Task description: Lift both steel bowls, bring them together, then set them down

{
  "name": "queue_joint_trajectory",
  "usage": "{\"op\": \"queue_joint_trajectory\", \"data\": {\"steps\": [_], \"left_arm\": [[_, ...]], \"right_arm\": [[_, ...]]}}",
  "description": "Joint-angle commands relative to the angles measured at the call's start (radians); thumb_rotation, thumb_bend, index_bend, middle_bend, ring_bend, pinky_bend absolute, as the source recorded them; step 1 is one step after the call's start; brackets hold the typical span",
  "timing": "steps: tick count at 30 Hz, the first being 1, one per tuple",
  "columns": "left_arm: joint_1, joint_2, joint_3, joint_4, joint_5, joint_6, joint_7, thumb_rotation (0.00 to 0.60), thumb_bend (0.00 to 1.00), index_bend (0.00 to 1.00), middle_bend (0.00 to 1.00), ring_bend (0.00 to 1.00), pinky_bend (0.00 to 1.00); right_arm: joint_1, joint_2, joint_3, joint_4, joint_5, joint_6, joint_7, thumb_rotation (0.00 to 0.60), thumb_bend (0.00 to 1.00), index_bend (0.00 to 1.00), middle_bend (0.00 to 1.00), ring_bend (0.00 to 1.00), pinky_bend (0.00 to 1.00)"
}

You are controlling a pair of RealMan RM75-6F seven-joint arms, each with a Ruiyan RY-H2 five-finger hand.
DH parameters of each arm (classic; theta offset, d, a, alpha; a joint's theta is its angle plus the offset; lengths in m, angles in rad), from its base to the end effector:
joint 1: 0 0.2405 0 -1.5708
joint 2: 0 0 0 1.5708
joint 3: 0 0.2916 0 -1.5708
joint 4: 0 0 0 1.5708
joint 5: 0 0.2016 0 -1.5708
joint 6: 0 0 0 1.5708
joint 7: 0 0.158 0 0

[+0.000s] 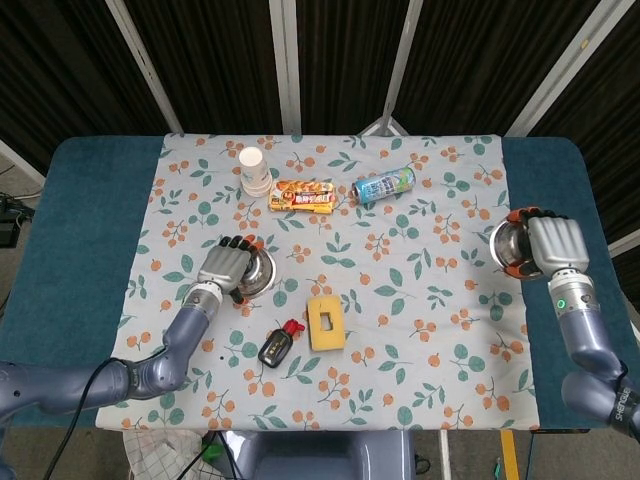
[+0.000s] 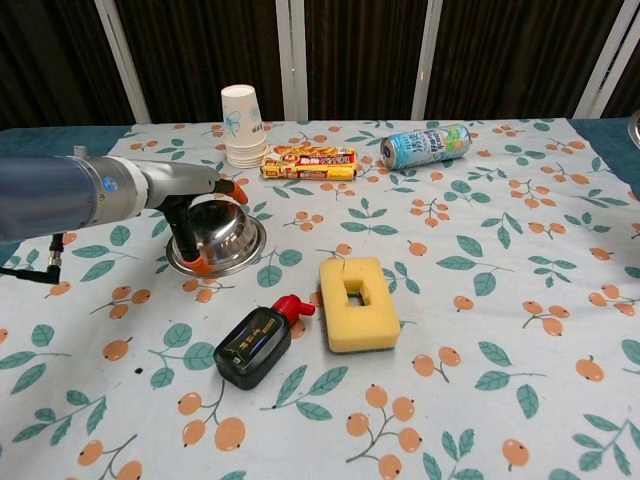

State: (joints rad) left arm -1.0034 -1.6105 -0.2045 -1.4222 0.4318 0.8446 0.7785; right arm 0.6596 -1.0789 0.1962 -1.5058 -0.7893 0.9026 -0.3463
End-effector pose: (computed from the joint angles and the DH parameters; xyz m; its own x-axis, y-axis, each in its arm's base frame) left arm -0.1421 0.4217 -0.0481 0.5517 0.4502 0.7021 0.8326 -0.2473 -0.4957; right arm -0.2904 -0.4068 0.1902 0.5398 -0.2071 0.8159 -0.8222 0.0781 0.5638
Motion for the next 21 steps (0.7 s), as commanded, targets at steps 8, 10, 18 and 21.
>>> {"op": "queue_joint_trajectory", "data": {"steps": [8,10,18,21], "left_arm": [[-0.017,-0.051,0.011,0.051,0.051,0.008,-0.043,0.600,0.02,0.12,0.00,0.00,0.11],[-0.021,-0.062,0.013,0.062,0.052,0.010,-0.046,0.600,0.02,0.14,0.00,0.00,0.16],[-0.031,-0.099,0.025,0.106,0.046,0.021,-0.047,0.600,0.04,0.17,0.04,0.06,0.27],[-0.030,-0.111,0.022,0.121,0.060,0.021,-0.065,0.600,0.04,0.19,0.08,0.08,0.31]], "right_arm": [[-0.001,0.020,0.001,-0.011,0.007,0.000,0.002,0.600,0.13,0.48,0.38,0.48,0.47],[-0.001,0.021,0.000,-0.012,0.010,0.000,0.001,0.600,0.13,0.48,0.38,0.48,0.47],[-0.005,0.026,-0.003,-0.006,0.021,0.001,0.003,0.600,0.13,0.48,0.38,0.48,0.47],[-0.007,0.028,-0.004,-0.006,0.022,0.003,0.004,0.600,0.13,0.48,0.38,0.48,0.47]]}}
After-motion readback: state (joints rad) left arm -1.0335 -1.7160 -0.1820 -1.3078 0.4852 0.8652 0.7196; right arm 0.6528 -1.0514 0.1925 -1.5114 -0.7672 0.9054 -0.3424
